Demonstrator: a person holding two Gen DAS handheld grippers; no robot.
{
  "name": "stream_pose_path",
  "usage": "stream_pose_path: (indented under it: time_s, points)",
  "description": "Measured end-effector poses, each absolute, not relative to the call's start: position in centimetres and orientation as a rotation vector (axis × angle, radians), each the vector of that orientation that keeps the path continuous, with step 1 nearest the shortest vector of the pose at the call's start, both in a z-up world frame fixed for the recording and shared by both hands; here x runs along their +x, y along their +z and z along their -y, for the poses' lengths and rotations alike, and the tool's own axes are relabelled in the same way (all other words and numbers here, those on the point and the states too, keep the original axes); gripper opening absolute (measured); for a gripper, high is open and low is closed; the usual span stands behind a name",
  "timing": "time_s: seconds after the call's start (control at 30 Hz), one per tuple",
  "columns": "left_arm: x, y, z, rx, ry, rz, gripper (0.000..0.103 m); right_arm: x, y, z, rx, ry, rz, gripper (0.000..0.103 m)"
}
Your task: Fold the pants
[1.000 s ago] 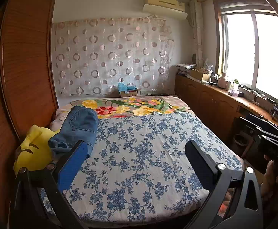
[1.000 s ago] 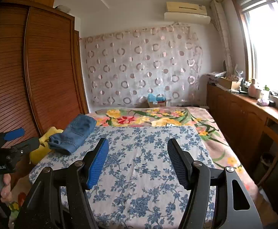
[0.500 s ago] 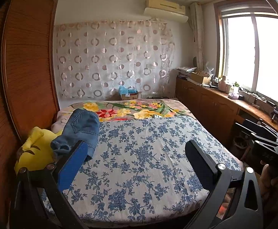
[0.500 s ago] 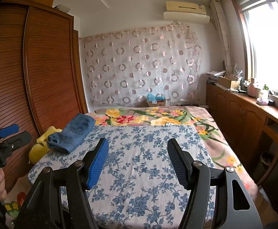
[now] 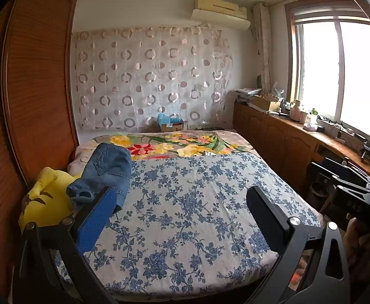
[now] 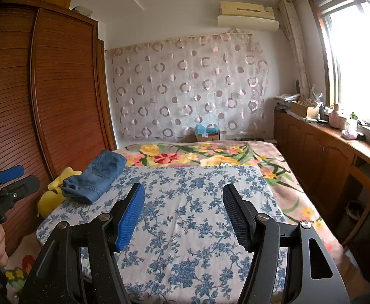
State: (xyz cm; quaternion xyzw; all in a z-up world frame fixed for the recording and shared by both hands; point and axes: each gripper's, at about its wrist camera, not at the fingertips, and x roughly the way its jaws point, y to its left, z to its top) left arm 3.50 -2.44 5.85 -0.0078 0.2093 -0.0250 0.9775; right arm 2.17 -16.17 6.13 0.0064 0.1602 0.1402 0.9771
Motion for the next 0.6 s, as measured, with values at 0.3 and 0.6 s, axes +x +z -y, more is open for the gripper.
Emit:
stream_pose_path:
  time_s: [0.3,0.6]
  points:
    - [3.5,5.92,2.36,-0.017,-0.049,-0.425,0.102,2.14,6.1,16.28,0.01,0.278,-0.324,0.066]
    - [3.49,5.92,2.36,-0.017,-0.05,-0.424,0.102,2.01,6.3,16.7,0.009,0.278,-0.319,0.066]
